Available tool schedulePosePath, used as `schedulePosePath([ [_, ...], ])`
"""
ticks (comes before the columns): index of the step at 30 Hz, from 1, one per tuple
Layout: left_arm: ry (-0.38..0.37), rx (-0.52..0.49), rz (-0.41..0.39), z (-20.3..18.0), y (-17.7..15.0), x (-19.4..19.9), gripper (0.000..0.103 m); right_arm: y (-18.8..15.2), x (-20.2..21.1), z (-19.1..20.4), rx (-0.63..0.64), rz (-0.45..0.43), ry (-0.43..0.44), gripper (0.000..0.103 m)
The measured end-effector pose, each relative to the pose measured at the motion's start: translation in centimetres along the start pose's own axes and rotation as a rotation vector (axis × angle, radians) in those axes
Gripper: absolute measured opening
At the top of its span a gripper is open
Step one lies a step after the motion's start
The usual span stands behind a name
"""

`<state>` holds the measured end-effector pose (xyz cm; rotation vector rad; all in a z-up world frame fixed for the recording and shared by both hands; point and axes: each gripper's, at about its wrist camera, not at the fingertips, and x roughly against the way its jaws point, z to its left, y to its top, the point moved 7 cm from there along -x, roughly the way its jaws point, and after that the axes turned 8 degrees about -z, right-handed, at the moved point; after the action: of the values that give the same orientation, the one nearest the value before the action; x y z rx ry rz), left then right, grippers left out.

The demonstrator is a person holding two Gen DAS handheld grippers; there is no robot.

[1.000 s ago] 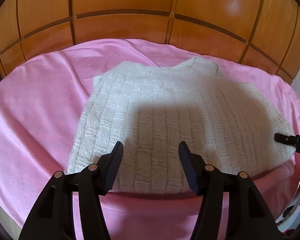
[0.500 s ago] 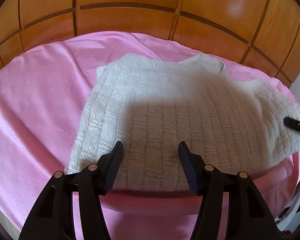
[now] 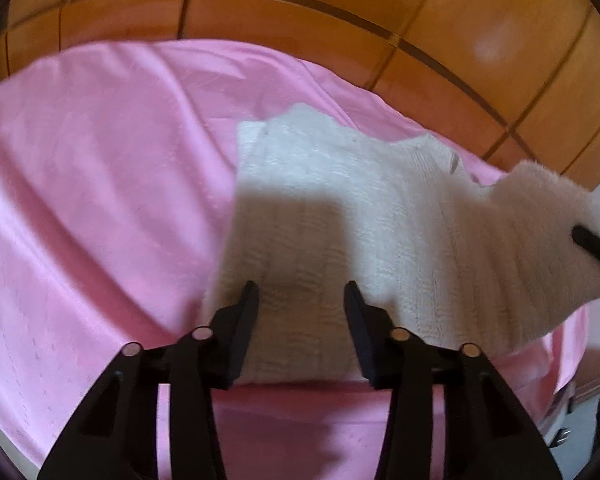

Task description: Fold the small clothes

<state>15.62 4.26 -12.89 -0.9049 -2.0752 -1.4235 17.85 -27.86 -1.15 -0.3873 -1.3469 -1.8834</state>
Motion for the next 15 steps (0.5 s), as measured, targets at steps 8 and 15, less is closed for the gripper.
schedulePosePath([
  [8,-0.032,0.056,-0.009,2.5,0.0,1.2,0.038,0.7,-5.2,12.5,0.182,0.052,0.193,0.015],
  [15,-0.063,0.174,-0.007,6.0,0.8,2.3,0.038,-5.5,-13.3,17.1,0.289,0.204,0.185,0.016],
])
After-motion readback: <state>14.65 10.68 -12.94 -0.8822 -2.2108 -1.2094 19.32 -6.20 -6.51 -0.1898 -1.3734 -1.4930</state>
